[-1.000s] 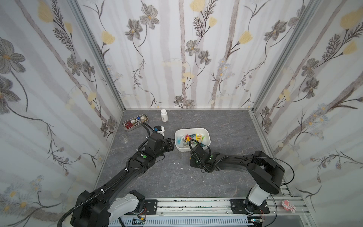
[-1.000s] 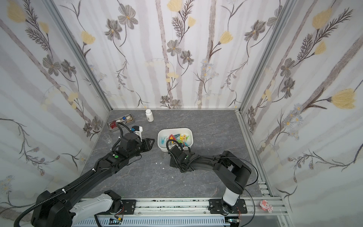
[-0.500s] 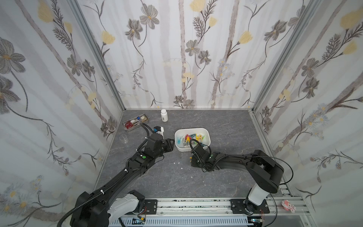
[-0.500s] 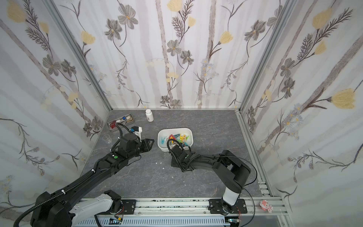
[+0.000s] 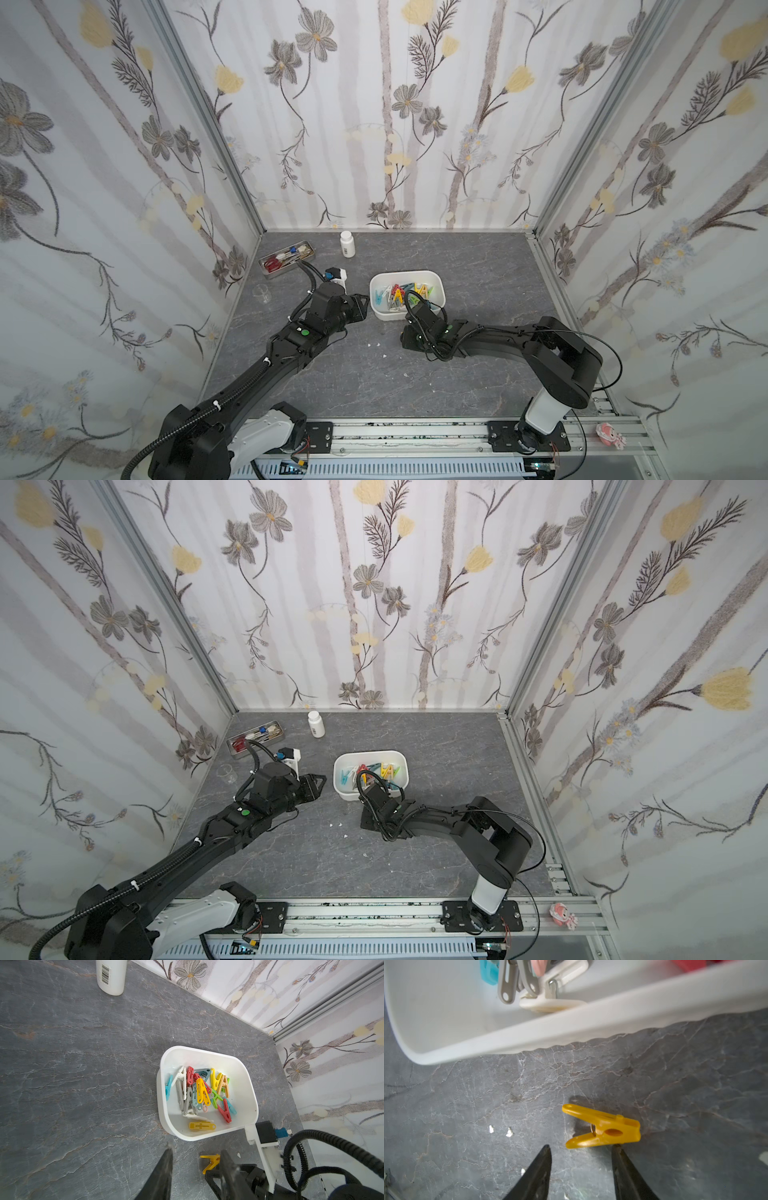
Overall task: Put the clothespins into the storage box
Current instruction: Pick up the clothespin from the center of the board.
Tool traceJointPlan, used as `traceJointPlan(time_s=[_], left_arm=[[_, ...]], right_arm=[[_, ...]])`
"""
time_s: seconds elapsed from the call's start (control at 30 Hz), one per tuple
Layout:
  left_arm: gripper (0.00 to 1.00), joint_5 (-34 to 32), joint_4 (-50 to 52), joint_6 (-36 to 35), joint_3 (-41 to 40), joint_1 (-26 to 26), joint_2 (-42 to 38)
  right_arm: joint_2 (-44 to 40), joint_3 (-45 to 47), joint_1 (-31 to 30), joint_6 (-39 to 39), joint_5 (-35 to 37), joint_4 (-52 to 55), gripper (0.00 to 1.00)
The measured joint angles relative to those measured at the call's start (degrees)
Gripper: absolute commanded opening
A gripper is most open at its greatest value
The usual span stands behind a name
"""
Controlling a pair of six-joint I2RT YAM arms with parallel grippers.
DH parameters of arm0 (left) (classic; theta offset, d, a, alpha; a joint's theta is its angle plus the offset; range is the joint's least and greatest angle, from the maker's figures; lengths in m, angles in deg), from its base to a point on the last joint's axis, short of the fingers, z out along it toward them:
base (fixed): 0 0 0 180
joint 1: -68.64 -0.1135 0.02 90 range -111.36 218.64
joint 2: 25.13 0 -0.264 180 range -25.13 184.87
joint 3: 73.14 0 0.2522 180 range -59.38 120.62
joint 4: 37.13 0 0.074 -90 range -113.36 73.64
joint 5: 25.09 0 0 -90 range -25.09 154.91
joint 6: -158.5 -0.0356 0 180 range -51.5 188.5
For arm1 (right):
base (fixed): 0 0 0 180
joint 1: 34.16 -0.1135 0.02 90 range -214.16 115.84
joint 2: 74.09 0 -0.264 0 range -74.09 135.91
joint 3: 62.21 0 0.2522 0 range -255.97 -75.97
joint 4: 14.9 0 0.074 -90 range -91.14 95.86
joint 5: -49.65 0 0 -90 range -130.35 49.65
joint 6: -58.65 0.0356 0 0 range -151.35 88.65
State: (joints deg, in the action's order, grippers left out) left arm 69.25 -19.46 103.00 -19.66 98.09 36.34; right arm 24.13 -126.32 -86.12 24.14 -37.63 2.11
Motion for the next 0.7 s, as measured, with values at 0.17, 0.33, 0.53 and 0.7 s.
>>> traceJointPlan(time_s=[0.17,0.33,0.53,0.7], left_arm=[[0.38,0.0,0.0,0.0,-0.61,-0.24,-0.57],[0.38,0.13,-0.15,0.0,-1.4,-0.42,-1.31],[0.38,0.24,-0.15,0.0,-1.97,-0.52,-2.1],[0.39,0.22,-0.11,-0.04,-2.14,-0.52,-2.91]], right_arm=[[0.35,-0.02,0.04,1.38,1.11,-0.04,0.45],[0.24,1.09,0.07,3.43,2.58,-1.95,0.44],[1.01,1.01,-0.11,4.04,4.83,-2.93,0.39],[1.22,0.35,-0.46,3.56,6.38,-1.36,0.33]])
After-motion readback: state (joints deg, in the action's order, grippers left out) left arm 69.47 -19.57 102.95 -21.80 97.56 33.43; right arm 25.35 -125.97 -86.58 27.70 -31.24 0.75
